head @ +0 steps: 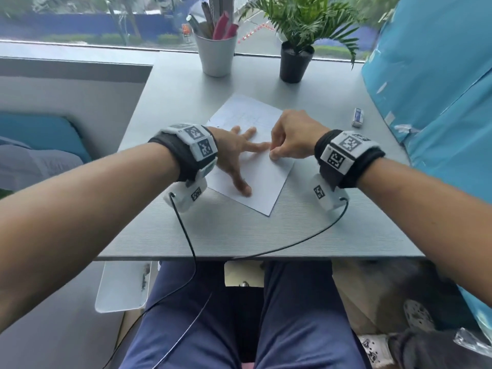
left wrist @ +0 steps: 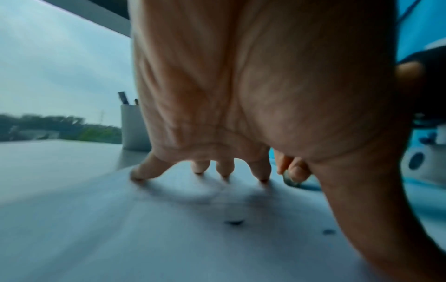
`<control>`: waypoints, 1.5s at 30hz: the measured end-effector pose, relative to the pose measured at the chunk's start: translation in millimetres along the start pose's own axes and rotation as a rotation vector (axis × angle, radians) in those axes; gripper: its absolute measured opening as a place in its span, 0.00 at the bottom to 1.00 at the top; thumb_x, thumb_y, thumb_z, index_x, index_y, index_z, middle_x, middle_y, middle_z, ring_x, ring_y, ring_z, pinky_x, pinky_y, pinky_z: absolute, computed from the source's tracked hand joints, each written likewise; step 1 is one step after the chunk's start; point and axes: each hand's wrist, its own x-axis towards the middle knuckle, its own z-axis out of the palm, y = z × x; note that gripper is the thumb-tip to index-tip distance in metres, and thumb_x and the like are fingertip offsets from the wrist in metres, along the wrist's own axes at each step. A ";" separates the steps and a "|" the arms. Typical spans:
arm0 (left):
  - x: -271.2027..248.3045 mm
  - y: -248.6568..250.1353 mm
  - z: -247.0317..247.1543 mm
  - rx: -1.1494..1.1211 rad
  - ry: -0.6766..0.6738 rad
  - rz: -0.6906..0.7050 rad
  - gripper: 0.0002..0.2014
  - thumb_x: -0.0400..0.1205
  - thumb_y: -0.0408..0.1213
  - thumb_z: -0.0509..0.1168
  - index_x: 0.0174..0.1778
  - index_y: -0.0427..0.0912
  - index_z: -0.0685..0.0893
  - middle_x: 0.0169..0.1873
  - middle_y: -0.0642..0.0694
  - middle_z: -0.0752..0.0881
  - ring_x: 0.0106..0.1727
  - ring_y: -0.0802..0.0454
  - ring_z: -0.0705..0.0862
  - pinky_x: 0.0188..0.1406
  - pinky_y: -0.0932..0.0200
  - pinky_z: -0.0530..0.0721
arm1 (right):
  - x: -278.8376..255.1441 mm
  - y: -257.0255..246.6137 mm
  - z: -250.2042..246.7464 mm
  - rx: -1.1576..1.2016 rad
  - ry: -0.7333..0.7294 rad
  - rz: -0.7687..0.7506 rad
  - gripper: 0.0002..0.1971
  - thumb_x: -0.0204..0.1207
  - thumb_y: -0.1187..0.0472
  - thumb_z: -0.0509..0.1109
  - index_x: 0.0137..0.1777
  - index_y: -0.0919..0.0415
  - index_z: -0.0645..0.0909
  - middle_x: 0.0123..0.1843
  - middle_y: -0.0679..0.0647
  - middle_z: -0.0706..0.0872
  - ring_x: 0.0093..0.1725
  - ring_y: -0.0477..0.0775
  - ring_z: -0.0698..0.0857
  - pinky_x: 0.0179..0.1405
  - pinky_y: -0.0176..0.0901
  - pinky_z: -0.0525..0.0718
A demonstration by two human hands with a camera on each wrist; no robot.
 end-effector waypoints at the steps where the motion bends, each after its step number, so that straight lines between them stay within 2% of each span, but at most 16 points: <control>1: 0.0 2.9 0.1 0.008 0.017 -0.016 0.66 0.57 0.76 0.76 0.82 0.76 0.37 0.86 0.56 0.32 0.87 0.45 0.34 0.81 0.22 0.47 | 1.1 1.3 -0.4 0.004 0.007 0.009 0.04 0.63 0.59 0.83 0.35 0.55 0.91 0.33 0.49 0.89 0.34 0.43 0.84 0.29 0.32 0.78; 5: 1.6 7.8 5.0 0.042 0.095 0.029 0.68 0.58 0.77 0.73 0.86 0.67 0.38 0.87 0.55 0.35 0.87 0.45 0.33 0.78 0.20 0.35 | 4.0 0.9 -2.5 -0.008 0.013 0.027 0.03 0.64 0.61 0.82 0.34 0.56 0.90 0.34 0.51 0.89 0.33 0.46 0.84 0.30 0.33 0.79; 8: 4.9 2.5 9.4 -0.023 0.090 0.104 0.66 0.60 0.77 0.73 0.87 0.64 0.39 0.87 0.56 0.34 0.87 0.48 0.34 0.81 0.24 0.37 | -5.1 -12.0 8.0 0.003 0.072 -0.015 0.05 0.65 0.65 0.78 0.32 0.57 0.87 0.37 0.52 0.87 0.36 0.50 0.85 0.25 0.31 0.74; 11: 5.2 2.5 10.5 -0.046 0.062 0.119 0.62 0.59 0.76 0.74 0.86 0.68 0.47 0.87 0.55 0.34 0.86 0.48 0.32 0.78 0.18 0.40 | -26.6 -32.8 21.4 0.036 -0.058 -0.145 0.05 0.66 0.65 0.79 0.33 0.56 0.88 0.32 0.44 0.82 0.34 0.42 0.82 0.28 0.30 0.72; 13: 5.0 3.5 9.3 -0.042 0.051 0.112 0.63 0.57 0.77 0.74 0.85 0.69 0.48 0.86 0.56 0.32 0.86 0.48 0.31 0.77 0.16 0.41 | -29.8 -33.2 18.2 0.046 -0.150 -0.198 0.03 0.66 0.62 0.81 0.34 0.56 0.90 0.29 0.41 0.83 0.31 0.36 0.80 0.29 0.28 0.73; 18: 5.7 4.5 10.2 -0.047 0.044 0.063 0.67 0.58 0.77 0.73 0.84 0.71 0.35 0.85 0.61 0.30 0.86 0.52 0.31 0.79 0.19 0.42 | 1.3 2.7 -6.4 0.023 0.059 -0.006 0.03 0.65 0.59 0.82 0.36 0.55 0.91 0.29 0.44 0.83 0.30 0.42 0.80 0.27 0.32 0.73; 21: 1.3 12.7 5.8 -0.025 0.032 0.063 0.63 0.62 0.74 0.74 0.86 0.68 0.40 0.85 0.57 0.30 0.86 0.49 0.30 0.77 0.22 0.40 | -17.4 -19.8 13.3 0.051 -0.031 -0.115 0.04 0.66 0.64 0.80 0.34 0.57 0.89 0.30 0.42 0.82 0.31 0.40 0.80 0.28 0.31 0.77; 23: -0.6 13.9 3.7 -0.007 0.038 0.071 0.59 0.65 0.72 0.74 0.87 0.65 0.46 0.86 0.54 0.30 0.86 0.47 0.30 0.79 0.27 0.39 | -29.0 -28.0 19.2 0.049 -0.110 -0.204 0.02 0.66 0.63 0.81 0.35 0.57 0.90 0.32 0.43 0.84 0.34 0.39 0.82 0.33 0.33 0.81; 26: 4.7 12.9 6.5 -0.037 0.037 0.042 0.65 0.59 0.76 0.73 0.85 0.69 0.38 0.85 0.56 0.29 0.86 0.48 0.31 0.80 0.22 0.44 | -8.5 -4.4 0.4 0.032 -0.016 -0.088 0.04 0.65 0.57 0.82 0.36 0.55 0.91 0.30 0.42 0.84 0.31 0.39 0.80 0.31 0.34 0.77; 29: 8.4 13.0 7.5 -0.076 0.043 0.017 0.66 0.57 0.77 0.74 0.84 0.71 0.36 0.85 0.57 0.30 0.86 0.48 0.31 0.81 0.22 0.47 | 0.5 2.8 -0.7 0.019 0.081 -0.020 0.03 0.66 0.59 0.81 0.36 0.56 0.90 0.33 0.46 0.84 0.32 0.42 0.80 0.29 0.32 0.74; 32: 9.5 14.4 8.3 -0.075 0.051 0.020 0.68 0.56 0.78 0.73 0.85 0.68 0.38 0.85 0.55 0.30 0.86 0.45 0.31 0.81 0.22 0.46 | -23.6 -17.8 16.7 0.047 -0.047 -0.140 0.02 0.66 0.62 0.81 0.35 0.58 0.90 0.34 0.43 0.84 0.32 0.38 0.81 0.30 0.31 0.78; 34: 9.6 13.7 9.4 -0.078 0.046 0.014 0.68 0.56 0.78 0.73 0.85 0.68 0.38 0.85 0.54 0.30 0.86 0.45 0.31 0.81 0.22 0.46 | -27.1 -14.2 13.1 0.050 -0.135 -0.169 0.04 0.65 0.59 0.83 0.34 0.54 0.90 0.30 0.42 0.86 0.32 0.38 0.83 0.31 0.32 0.80; 36: 10.2 16.4 9.6 -0.081 0.048 0.003 0.68 0.58 0.77 0.73 0.85 0.67 0.36 0.85 0.54 0.30 0.86 0.45 0.32 0.81 0.23 0.47 | -12.3 4.4 -0.8 0.054 -0.044 -0.071 0.04 0.64 0.55 0.83 0.35 0.53 0.91 0.29 0.42 0.86 0.31 0.38 0.82 0.32 0.35 0.77; 39: 8.2 21.3 7.9 -0.085 0.061 -0.015 0.68 0.58 0.76 0.73 0.85 0.66 0.34 0.86 0.54 0.30 0.87 0.44 0.32 0.81 0.23 0.48 | -0.9 17.0 -6.2 0.061 0.091 0.015 0.03 0.66 0.58 0.81 0.36 0.56 0.91 0.29 0.44 0.84 0.30 0.39 0.80 0.32 0.34 0.75; 43: 9.7 19.9 9.4 -0.083 0.063 -0.010 0.69 0.58 0.77 0.74 0.86 0.64 0.37 0.86 0.52 0.30 0.86 0.43 0.32 0.82 0.23 0.47 | -32.1 -15.6 16.4 0.072 -0.079 -0.163 0.03 0.66 0.62 0.82 0.35 0.58 0.91 0.30 0.44 0.86 0.31 0.39 0.84 0.32 0.35 0.82; 45: 8.9 19.7 10.2 -0.076 0.060 -0.005 0.69 0.58 0.77 0.74 0.86 0.64 0.37 0.86 0.52 0.30 0.86 0.42 0.32 0.82 0.23 0.47 | -28.0 -9.4 11.4 0.057 -0.116 -0.173 0.03 0.66 0.59 0.82 0.37 0.57 0.92 0.33 0.47 0.89 0.32 0.39 0.85 0.33 0.33 0.83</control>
